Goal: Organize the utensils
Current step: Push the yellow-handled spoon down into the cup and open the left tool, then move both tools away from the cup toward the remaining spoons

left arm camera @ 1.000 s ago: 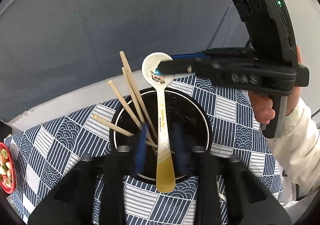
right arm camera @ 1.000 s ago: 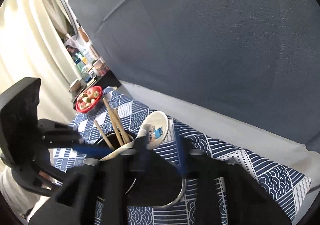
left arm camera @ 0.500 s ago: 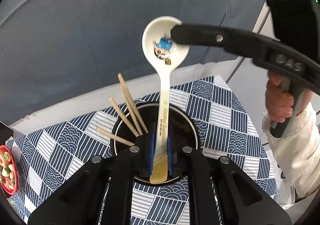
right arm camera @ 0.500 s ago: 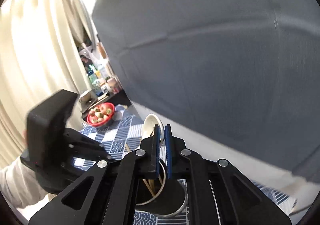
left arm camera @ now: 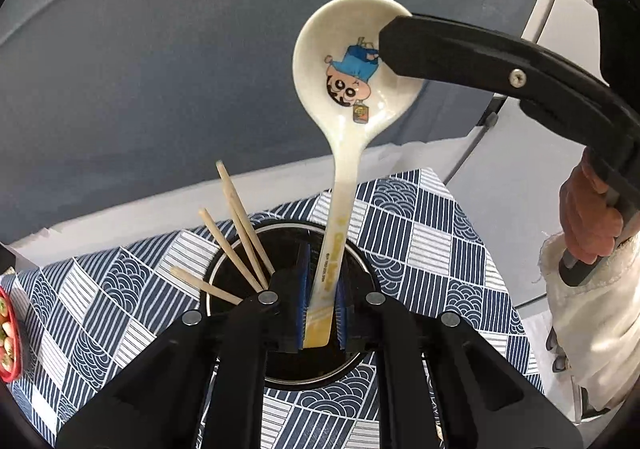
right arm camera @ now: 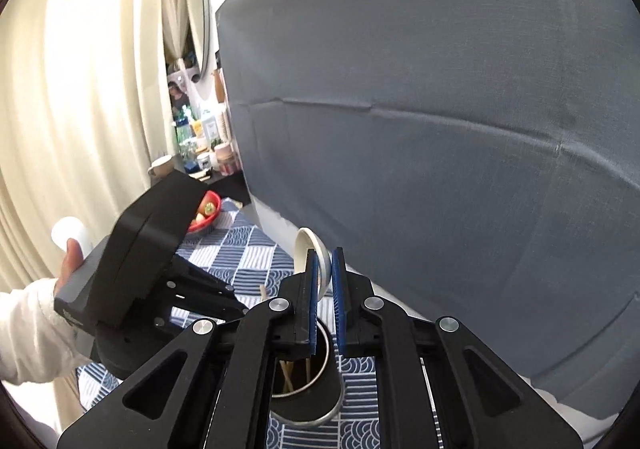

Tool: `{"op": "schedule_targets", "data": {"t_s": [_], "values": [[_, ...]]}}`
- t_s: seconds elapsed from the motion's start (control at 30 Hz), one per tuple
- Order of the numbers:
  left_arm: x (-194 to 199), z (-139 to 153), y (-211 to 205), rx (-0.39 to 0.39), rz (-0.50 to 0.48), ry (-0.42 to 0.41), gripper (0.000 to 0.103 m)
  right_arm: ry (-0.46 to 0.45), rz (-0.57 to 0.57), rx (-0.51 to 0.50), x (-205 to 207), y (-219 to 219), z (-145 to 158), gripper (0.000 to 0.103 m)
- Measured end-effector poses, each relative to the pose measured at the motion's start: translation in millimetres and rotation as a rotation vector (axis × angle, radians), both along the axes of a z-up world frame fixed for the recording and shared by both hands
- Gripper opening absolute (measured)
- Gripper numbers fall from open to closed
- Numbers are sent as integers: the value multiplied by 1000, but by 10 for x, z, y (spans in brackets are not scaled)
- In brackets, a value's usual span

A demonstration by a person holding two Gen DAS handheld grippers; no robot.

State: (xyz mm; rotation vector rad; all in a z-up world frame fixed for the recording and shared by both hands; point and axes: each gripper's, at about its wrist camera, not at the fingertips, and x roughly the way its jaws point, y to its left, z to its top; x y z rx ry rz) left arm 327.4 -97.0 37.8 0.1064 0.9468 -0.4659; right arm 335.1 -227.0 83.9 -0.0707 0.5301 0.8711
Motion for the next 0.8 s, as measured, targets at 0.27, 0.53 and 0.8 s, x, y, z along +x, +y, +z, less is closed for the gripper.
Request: {"op": "schedule_targets", "data": {"t_s": [0.27, 0.53, 0.8], "values": [[-67, -53, 85, 24, 35, -38, 30, 7, -11, -24, -34, 36, -94, 31], [-317, 158, 276, 57, 76, -138, 85, -42, -76, 17, -217, -184, 85, 87], [-572, 195, 343, 79, 108, -156, 97, -32, -77, -11, -396, -189, 118, 89]]}}
